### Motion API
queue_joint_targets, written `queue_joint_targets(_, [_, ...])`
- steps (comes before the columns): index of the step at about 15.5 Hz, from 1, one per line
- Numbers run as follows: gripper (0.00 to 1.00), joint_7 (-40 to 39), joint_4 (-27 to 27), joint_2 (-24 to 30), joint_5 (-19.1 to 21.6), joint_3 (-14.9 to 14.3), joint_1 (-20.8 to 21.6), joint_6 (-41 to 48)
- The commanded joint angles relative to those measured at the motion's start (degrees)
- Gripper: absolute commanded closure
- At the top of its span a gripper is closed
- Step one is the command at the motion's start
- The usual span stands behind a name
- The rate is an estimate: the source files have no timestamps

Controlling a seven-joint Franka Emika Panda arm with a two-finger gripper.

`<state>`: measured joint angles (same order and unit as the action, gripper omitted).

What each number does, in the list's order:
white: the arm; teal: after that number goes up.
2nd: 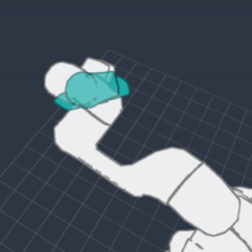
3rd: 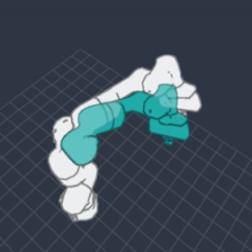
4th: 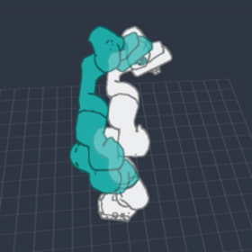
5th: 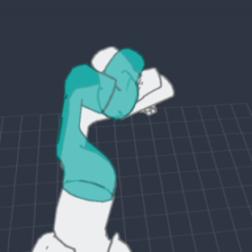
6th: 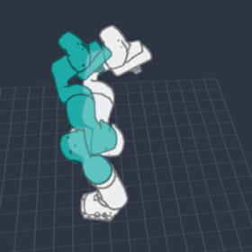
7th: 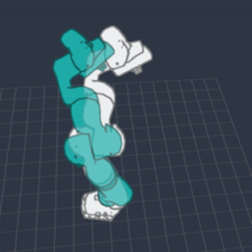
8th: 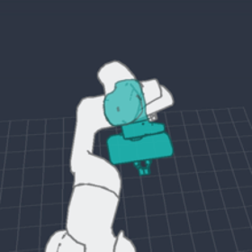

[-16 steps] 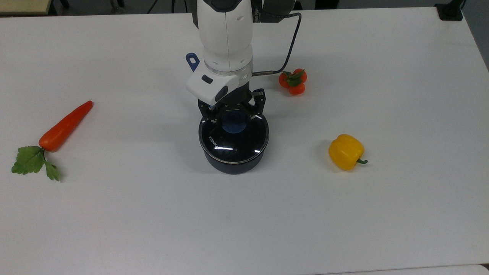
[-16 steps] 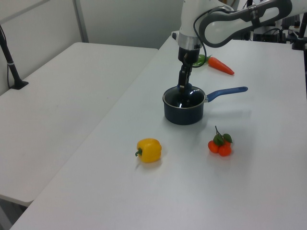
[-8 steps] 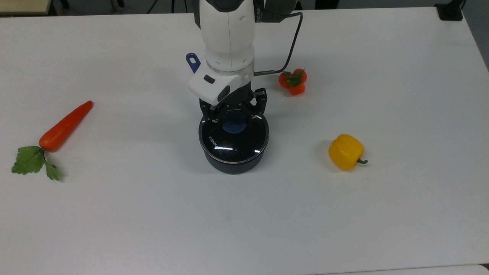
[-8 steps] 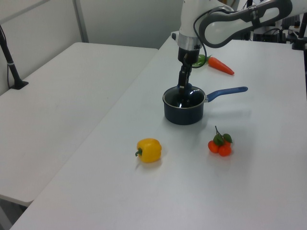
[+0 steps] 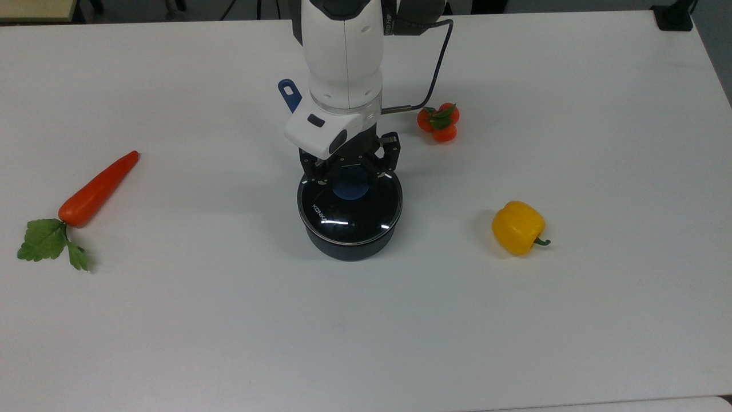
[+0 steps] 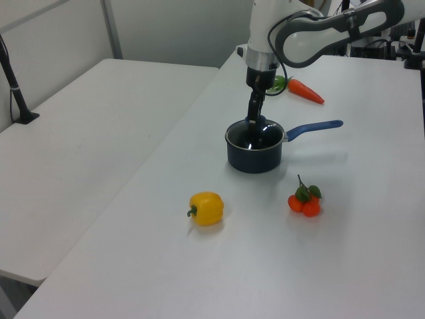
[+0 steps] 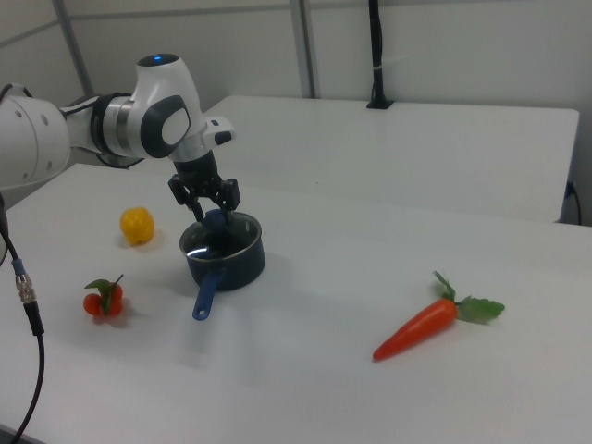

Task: Open lid
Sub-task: 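Close the gripper around the blue knob of the glass lid, then lift the glass lid up off the pot and carry it beside the handle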

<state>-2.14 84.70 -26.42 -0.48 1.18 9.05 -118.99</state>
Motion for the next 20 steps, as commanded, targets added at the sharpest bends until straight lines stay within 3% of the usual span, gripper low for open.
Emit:
queue_joint_targets(1, [0.28,-1.2,-0.24,-0.21,-0.49,-0.47,0.44,-0.19])
queue_joint_targets(3, [0.34,-1.2,-0.24,-0.21,-0.49,-0.47,0.44,-0.19])
queue_joint_targets(8, [0.69,-1.2,-0.24,-0.12,-0.4,-0.47,0.53,-0.02])
queue_joint_targets(20, [0.7,0.12,-0.42,6.2,0.12,-1.09,0.18,7.19])
